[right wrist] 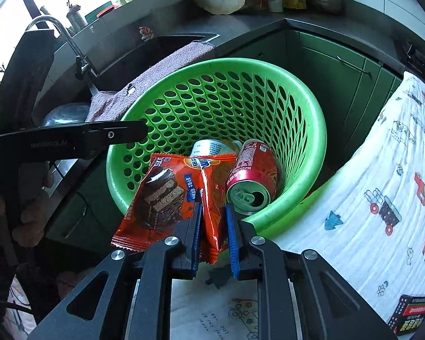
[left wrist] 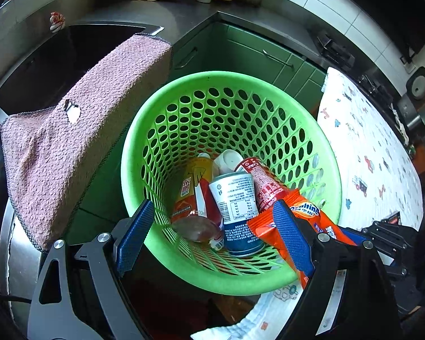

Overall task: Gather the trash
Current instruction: 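Push the orange snack bag deeper into the basket with the right tool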

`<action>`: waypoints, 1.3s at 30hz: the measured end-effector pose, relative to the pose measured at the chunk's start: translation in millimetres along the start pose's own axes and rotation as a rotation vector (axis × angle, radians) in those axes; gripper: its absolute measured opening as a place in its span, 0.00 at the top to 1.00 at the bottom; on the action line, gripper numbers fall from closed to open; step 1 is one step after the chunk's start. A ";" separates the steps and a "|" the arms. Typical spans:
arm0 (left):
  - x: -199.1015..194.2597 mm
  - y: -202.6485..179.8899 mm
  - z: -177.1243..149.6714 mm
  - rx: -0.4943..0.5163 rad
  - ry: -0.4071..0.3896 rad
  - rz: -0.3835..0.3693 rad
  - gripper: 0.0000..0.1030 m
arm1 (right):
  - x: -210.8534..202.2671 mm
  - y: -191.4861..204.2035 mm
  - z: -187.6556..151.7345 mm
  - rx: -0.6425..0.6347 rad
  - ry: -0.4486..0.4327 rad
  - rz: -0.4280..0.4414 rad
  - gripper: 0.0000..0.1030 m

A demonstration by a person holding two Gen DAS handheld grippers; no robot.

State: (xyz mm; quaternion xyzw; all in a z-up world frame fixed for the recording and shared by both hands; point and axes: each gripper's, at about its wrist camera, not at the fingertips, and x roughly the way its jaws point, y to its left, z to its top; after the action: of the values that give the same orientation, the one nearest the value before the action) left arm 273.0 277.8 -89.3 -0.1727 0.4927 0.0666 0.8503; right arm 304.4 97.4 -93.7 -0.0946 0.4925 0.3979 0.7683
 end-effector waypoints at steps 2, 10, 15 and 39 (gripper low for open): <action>0.5 -1.3 0.6 0.001 0.000 -0.002 0.18 | -2.7 0.4 -2.9 -0.005 -0.006 0.002 0.84; -1.4 -5.0 -1.7 0.003 -0.002 -0.004 0.18 | -9.3 -0.5 -5.8 -0.001 -0.013 0.010 0.84; -4.8 -3.4 -1.5 -0.003 -0.008 -0.007 0.18 | -14.8 5.3 -4.2 0.012 -0.036 0.014 0.84; -14.8 19.4 2.6 -0.034 -0.033 0.011 0.18 | -15.0 7.3 28.1 0.017 -0.187 -0.031 0.84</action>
State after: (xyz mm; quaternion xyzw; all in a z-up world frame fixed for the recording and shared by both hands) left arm 262.1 297.6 -79.8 -0.1834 0.4782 0.0825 0.8549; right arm 315.4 109.5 -65.4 -0.0581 0.4203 0.3888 0.8178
